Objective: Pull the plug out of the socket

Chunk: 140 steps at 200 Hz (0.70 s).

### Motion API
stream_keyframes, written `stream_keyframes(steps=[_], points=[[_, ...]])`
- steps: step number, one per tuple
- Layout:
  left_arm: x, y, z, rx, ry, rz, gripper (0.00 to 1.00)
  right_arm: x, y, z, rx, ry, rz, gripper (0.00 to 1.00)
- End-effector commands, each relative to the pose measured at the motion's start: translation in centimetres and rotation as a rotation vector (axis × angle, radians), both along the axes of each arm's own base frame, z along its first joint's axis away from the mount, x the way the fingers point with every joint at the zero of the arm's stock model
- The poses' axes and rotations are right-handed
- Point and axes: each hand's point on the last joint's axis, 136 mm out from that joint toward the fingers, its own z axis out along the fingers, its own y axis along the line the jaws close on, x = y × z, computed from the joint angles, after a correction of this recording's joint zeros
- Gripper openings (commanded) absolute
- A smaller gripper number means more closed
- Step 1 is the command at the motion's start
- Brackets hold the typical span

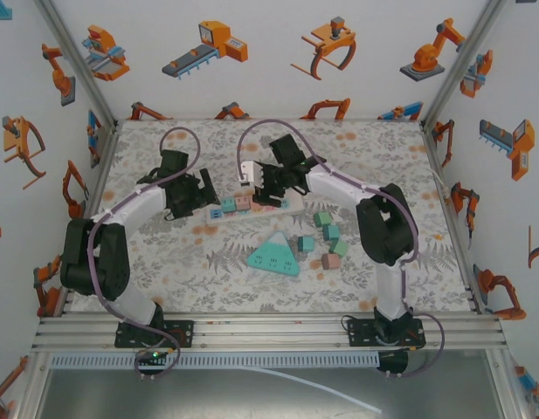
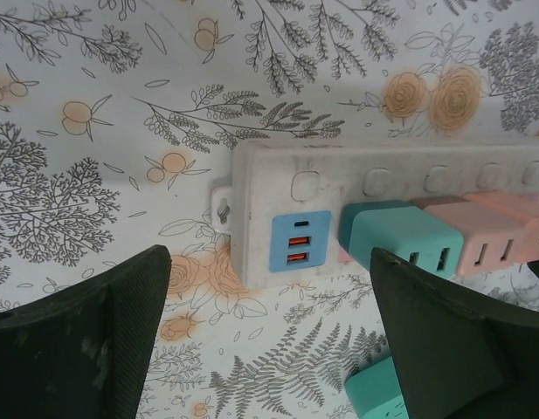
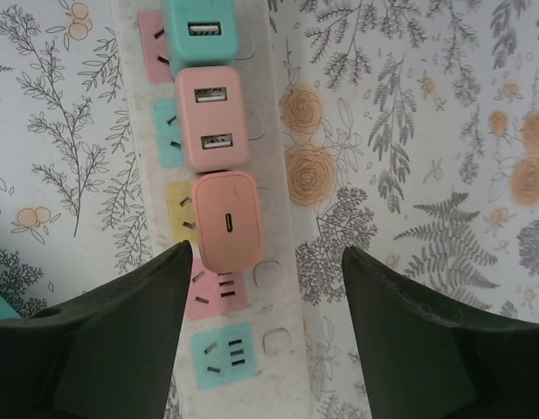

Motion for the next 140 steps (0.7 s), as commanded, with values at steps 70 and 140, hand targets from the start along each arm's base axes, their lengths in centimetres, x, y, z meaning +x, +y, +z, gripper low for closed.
stream_keyframes(steps=[70, 140], points=[[-1.1, -0.3, -3.1, 0.048, 0.168, -0.016, 0.66, -1.6, 1.6, -0.9, 0.056, 0.117, 0.078, 0.44], [-2.2, 0.5, -4.5, 0.214, 0.247, 0.005, 0.6, -1.7, 1.7, -0.5, 0.053, 0.138, 0.079, 0.28]])
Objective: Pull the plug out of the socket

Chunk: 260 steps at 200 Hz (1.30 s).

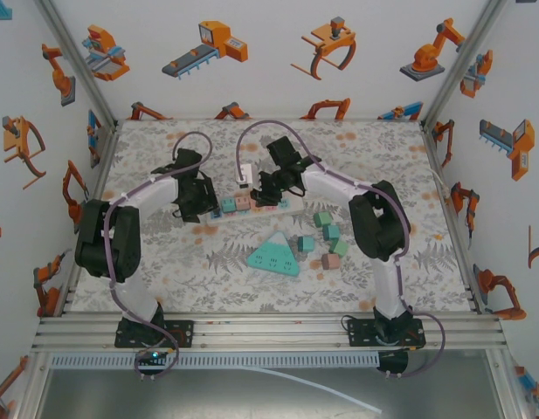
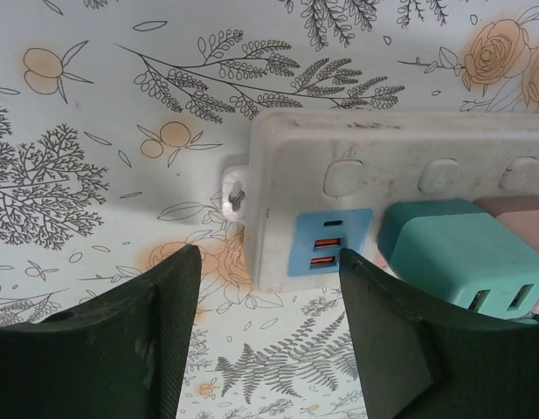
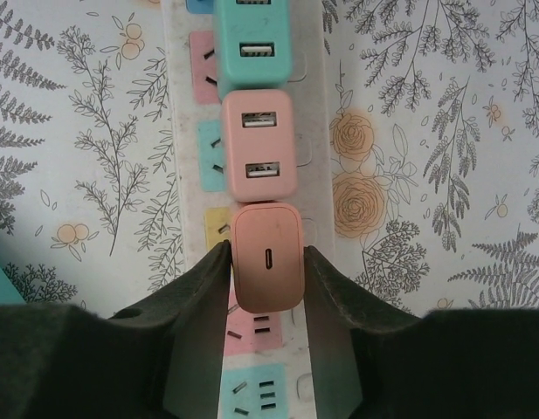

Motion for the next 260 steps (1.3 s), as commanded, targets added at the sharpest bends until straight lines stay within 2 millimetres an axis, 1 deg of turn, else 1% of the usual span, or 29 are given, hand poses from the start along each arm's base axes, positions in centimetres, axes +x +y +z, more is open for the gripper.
stream_keyframes(steps=[1, 14, 53, 72, 94, 99, 107, 122, 130, 143, 155, 167, 183, 197, 213, 226, 239, 260], points=[[-1.2, 1.3, -1.1, 0.107, 0.069, 0.019, 0.6, -0.5, 0.7, 0.9, 0.026, 0.031, 0.02, 0.28], [-1.4, 1.5, -1.4, 0.115, 0.078, 0.034, 0.58, -0.5, 0.8, 1.7, 0.038, 0.033, 0.021, 0.26], [-1.6, 1.7, -1.8, 0.12, 0.098, 0.054, 0.58, -0.4, 1.2, 4.4, 0.081, 0.037, -0.004, 0.21], [-1.5, 1.9, -1.9, 0.113, 0.107, 0.064, 0.58, -0.3, 1.4, 5.1, 0.095, 0.043, -0.012, 0.19], [-1.5, 2.2, -1.8, 0.108, 0.107, 0.078, 0.58, -0.5, 1.5, 5.2, 0.095, 0.046, -0.003, 0.1], [-1.5, 2.3, -1.8, 0.112, 0.106, 0.081, 0.58, -0.7, 1.4, 4.9, 0.073, 0.03, 0.007, 0.09], [-1.4, 2.5, -1.7, 0.116, 0.102, 0.086, 0.58, -1.2, 1.3, 4.2, 0.03, -0.001, 0.029, 0.09], [-1.4, 2.7, -1.5, 0.127, 0.097, 0.09, 0.58, -1.4, 1.0, 3.2, -0.03, -0.038, 0.039, 0.09], [-1.4, 2.8, -1.5, 0.134, 0.096, 0.093, 0.58, -1.5, 1.2, 3.5, -0.015, -0.019, 0.033, 0.09], [-1.5, 3.1, -1.5, 0.147, 0.098, 0.102, 0.59, -1.2, 1.5, 4.8, 0.055, 0.044, 0.007, 0.08], [-1.5, 3.3, -1.5, 0.155, 0.098, 0.107, 0.59, -0.6, 1.7, 6.0, 0.133, 0.104, -0.028, 0.08], [-1.5, 3.4, -1.5, 0.159, 0.1, 0.111, 0.59, 0.2, 1.8, 6.8, 0.19, 0.131, -0.059, 0.06], [-1.5, 3.4, -1.5, 0.158, 0.101, 0.109, 0.59, 0.7, 1.5, 6.3, 0.161, 0.083, -0.072, 0.04], [-1.6, 3.4, -1.5, 0.16, 0.101, 0.113, 0.59, 0.4, 1.2, 5.1, 0.085, 0.029, -0.055, 0.03], [-1.5, 3.5, -1.5, 0.16, 0.1, 0.114, 0.59, 0.2, 0.8, 4.4, 0.039, -0.003, -0.051, 0.03], [-1.5, 3.4, -1.4, 0.157, 0.099, 0.113, 0.59, 0.2, 0.6, 4.5, 0.04, -0.009, -0.052, 0.03], [-1.4, 3.4, -1.2, 0.152, 0.092, 0.113, 0.59, 0.1, 0.6, 5.0, 0.05, -0.016, -0.055, 0.03], [-1.1, 3.1, -0.4, 0.136, 0.065, 0.103, 0.6, 0.1, 0.5, 6.7, 0.087, -0.034, -0.079, 0.03]])
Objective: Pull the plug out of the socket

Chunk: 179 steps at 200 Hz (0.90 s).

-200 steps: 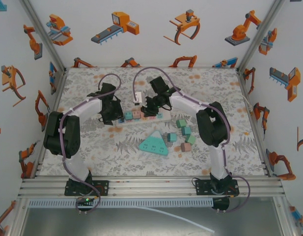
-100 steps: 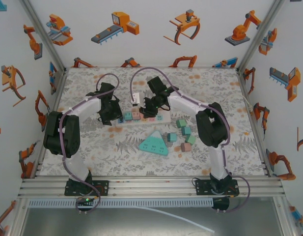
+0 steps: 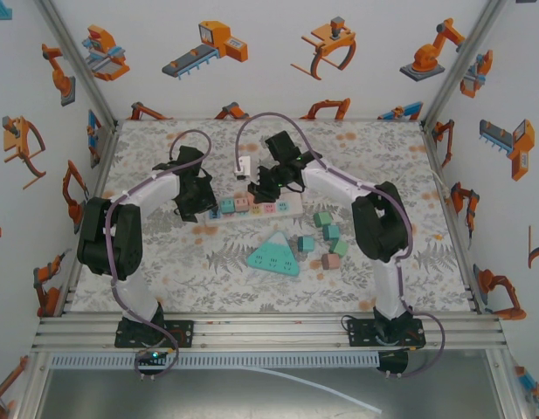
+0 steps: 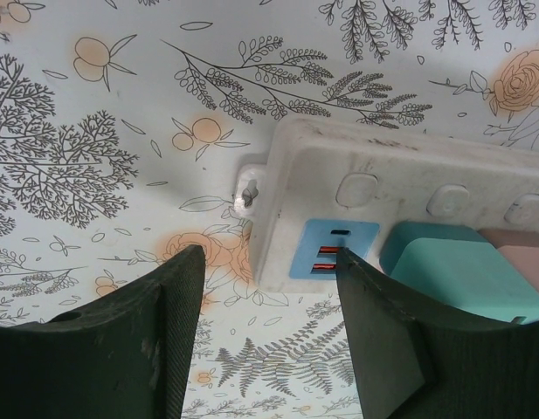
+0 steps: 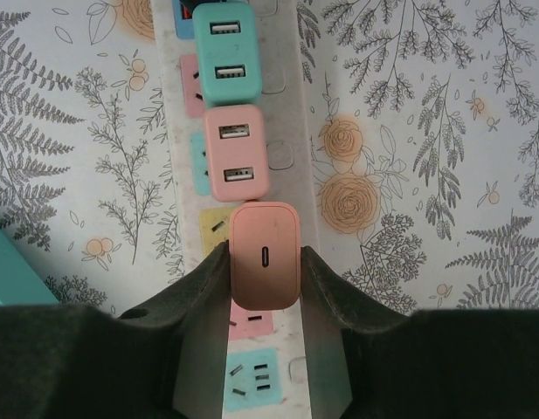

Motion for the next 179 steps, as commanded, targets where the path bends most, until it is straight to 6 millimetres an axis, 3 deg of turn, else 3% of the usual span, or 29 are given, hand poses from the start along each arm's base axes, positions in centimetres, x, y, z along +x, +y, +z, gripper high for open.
stream_keyframes(steps=[1, 20, 50, 76, 101, 133, 156, 179], points=[[-1.1, 1.8, -0.5, 0.078, 0.041, 0.018, 0.6, -0.2, 0.2, 4.4, 0.073, -0.085, -0.007, 0.03], [-0.6, 1.1, 0.9, 0.036, -0.011, -0.004, 0.61, -0.1, -0.1, 6.5, 0.122, -0.098, -0.066, 0.03], [0.9, -0.3, 4.8, -0.04, -0.168, -0.073, 0.63, -0.6, -1.1, 11.2, 0.276, -0.112, -0.205, 0.03], [1.5, -1.3, 9.6, -0.105, -0.355, -0.146, 0.64, -0.7, -3.1, 14.9, 0.43, -0.044, -0.377, 0.03], [0.7, -4.1, 14.8, -0.259, -0.563, -0.31, 0.65, -0.9, -5.7, 17.0, 0.532, 0.09, -0.547, 0.02], [-3.3, -8.1, 20.7, -0.452, -0.822, -0.615, 0.72, -1.2, -10.1, 17.6, 0.701, 0.296, -0.792, 0.02], [-6.2, -10.0, 23.1, -0.5, -0.905, -0.795, 0.75, -1.2, -14.0, 15.6, 0.819, 0.465, -1.01, 0.02], [-9.2, -11.7, 24.5, -0.548, -0.945, -0.962, 0.78, -2.0, -17.0, 12.3, 0.87, 0.593, -1.18, 0.03]])
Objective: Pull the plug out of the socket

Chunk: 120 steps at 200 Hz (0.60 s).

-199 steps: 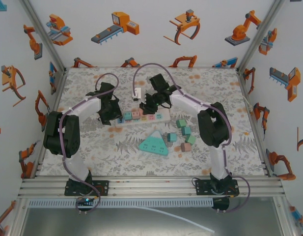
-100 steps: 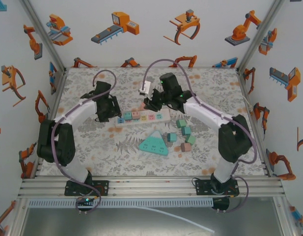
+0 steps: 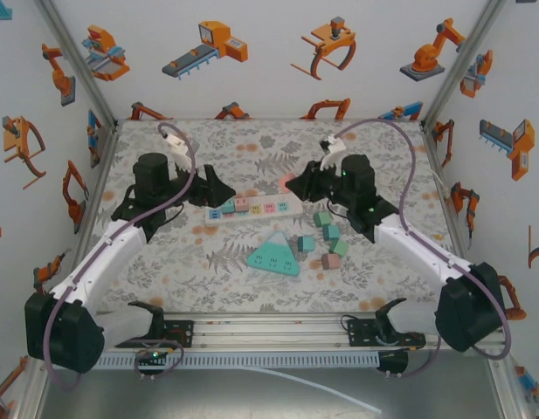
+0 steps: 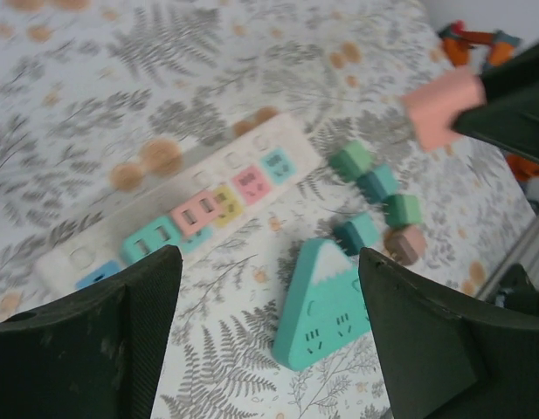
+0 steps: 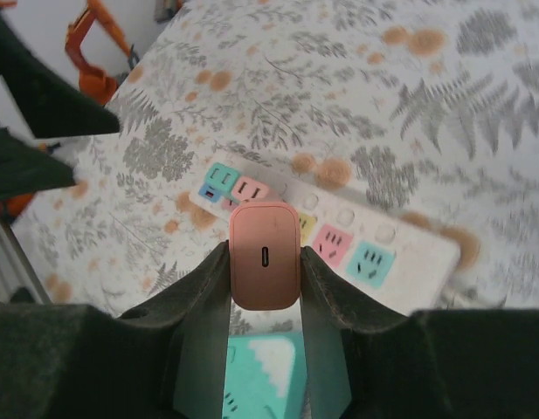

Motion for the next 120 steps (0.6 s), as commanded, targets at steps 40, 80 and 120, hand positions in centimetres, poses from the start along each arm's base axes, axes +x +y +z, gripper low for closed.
stream_keyframes(steps=[40, 80, 120], points=[[-6.9, -4.8, 4.0, -0.018, -0.234, -0.433, 0.84, -1.7, -5.3, -8.4, 0.276, 0.382, -0.346, 0.03], [-7.7, -4.9, 4.0, -0.006, -0.262, -0.451, 0.92, -2.1, -4.9, -14.0, 0.232, 0.515, -0.358, 0.03], [-7.4, -4.8, 3.6, 0.013, -0.254, -0.436, 0.94, -1.3, -4.7, -17.3, 0.197, 0.549, -0.38, 0.04]])
